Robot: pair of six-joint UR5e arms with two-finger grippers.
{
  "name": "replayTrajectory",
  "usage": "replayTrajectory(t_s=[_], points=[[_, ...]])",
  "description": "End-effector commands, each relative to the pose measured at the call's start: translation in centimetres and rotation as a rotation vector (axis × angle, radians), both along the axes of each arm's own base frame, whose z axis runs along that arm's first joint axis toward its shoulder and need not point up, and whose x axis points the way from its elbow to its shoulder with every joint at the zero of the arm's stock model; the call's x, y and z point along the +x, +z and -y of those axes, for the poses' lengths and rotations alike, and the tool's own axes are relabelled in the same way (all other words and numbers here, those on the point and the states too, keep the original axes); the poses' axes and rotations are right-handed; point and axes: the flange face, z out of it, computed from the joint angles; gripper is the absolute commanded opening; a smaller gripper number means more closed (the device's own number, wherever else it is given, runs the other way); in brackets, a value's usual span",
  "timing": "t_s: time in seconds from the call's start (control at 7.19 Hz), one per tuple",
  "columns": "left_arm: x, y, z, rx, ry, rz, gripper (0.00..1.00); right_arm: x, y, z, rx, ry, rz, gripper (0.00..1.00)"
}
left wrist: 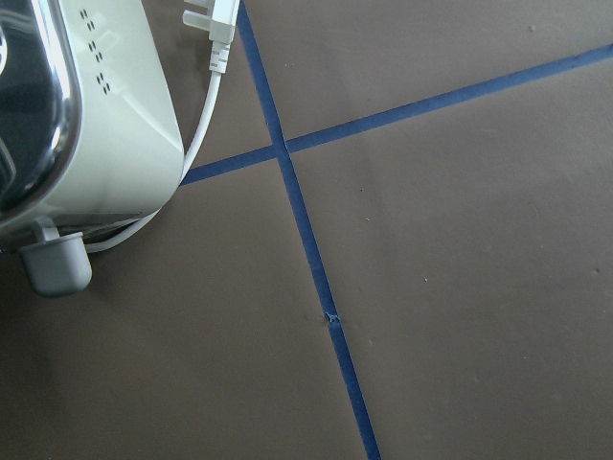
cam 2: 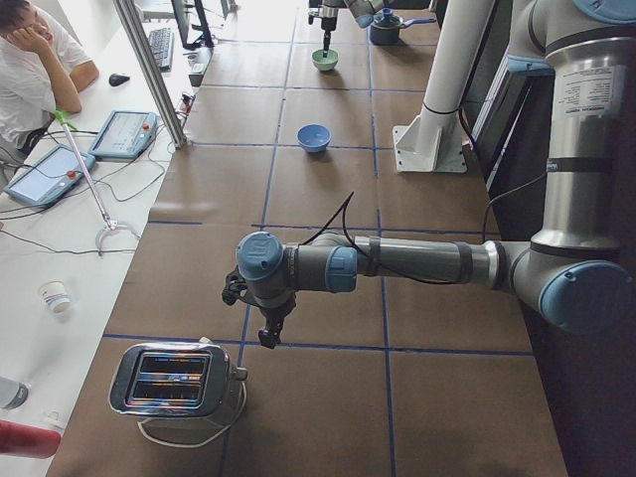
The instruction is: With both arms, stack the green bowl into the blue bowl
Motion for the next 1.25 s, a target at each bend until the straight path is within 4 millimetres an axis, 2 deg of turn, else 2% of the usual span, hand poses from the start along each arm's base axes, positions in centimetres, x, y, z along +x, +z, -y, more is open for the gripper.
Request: replayTrajectory(t_s=[0.0,0.28,0.56,0.7,0.83,0.97,1.11], points=[[0.0,-0.1,0.1,0.002,0.0,0.0,1.0,-0.2,0.1,-0.1,-0.002,-0.005,0.001,0.0],[0.0,-0.1,0.1,0.002,0.0,0.0,1.0,-0.3,-0.9,0.0,0.01,-0.01,0.019,0.0],[0.0,-0.1,0.1,0.001,-0.001,0.0,1.0,-1.0,-6.1,0.6,0.055,-0.016,0.087,0.0],[0.0,-0.2,0.1,0.002,-0.001,0.0,1.0,-2.4,-10.2,2.7,0.062,0.018,0.133,0.0],[0.0,-0.1,0.1,0.002,0.0,0.0,1.0,-6.1,-15.8,5.8,0.0,0.072,0.201,0.0],[0.0,-0.2,0.1,0.002,-0.001,0.0,1.0,-11.4,-22.3,8.0,-0.042,0.069,0.242,0.0],[0.0,-0.2,0.1,0.002,-0.001,0.0,1.0,-15.3,-29.2,10.2,-0.083,0.063,0.241,0.0]])
